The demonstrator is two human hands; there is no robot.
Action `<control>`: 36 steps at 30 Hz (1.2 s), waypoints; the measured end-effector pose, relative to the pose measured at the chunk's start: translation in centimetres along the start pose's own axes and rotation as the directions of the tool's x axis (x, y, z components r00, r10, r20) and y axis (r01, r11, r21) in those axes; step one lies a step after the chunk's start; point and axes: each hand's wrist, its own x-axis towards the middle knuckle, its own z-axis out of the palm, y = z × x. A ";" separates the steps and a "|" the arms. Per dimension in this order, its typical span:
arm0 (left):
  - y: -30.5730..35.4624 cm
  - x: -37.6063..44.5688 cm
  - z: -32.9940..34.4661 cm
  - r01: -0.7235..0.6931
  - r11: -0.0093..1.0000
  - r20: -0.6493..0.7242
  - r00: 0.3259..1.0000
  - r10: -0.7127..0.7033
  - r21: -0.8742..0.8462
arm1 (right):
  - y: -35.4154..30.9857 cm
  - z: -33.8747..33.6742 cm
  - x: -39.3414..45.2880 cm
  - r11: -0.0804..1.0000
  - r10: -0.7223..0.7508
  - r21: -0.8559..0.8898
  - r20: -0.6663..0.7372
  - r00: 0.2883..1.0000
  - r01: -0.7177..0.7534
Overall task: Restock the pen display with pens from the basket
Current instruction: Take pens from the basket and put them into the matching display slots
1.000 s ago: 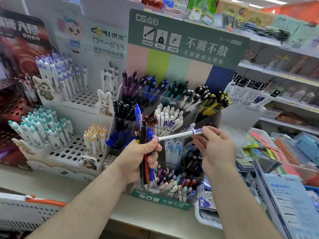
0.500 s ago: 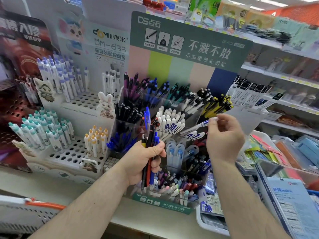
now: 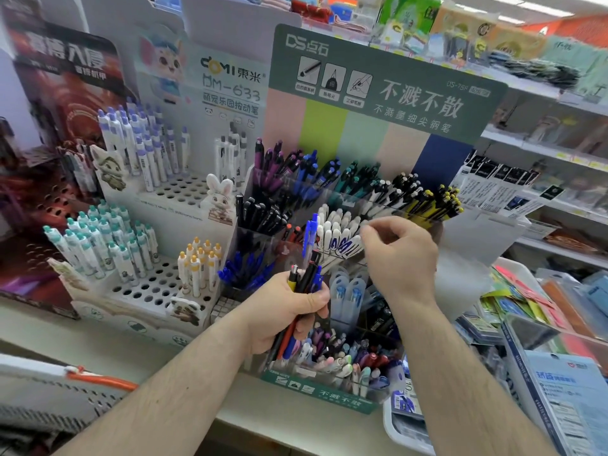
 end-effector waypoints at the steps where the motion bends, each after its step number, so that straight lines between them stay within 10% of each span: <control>1: 0.0 0.0 0.0 0.006 0.998 -0.004 1.000 -0.005 0.060 | -0.9 0.2 -0.4 0.996 0.045 0.076 0.099 0.994 -0.052; 5: -0.1 -0.3 0.4 0.034 0.957 -0.030 0.999 -0.026 0.288 | -2.4 1.5 -1.4 0.994 0.091 0.033 0.310 0.946 -0.107; 10: -0.4 -1.0 -0.6 0.069 0.936 -0.086 0.995 -0.042 0.344 | -1.5 1.0 -1.5 0.991 0.096 0.073 0.224 0.970 -0.115; 19: -1.7 -2.1 -2.4 -0.062 0.940 -0.246 0.969 -0.024 -0.337 | -0.4 0.7 -2.3 0.769 0.417 0.504 0.069 0.906 -0.393; 36: -1.2 -2.8 -5.0 -0.112 0.646 -0.076 0.994 0.083 -0.755 | -1.3 3.5 -4.0 0.752 0.330 0.489 0.301 0.895 -0.442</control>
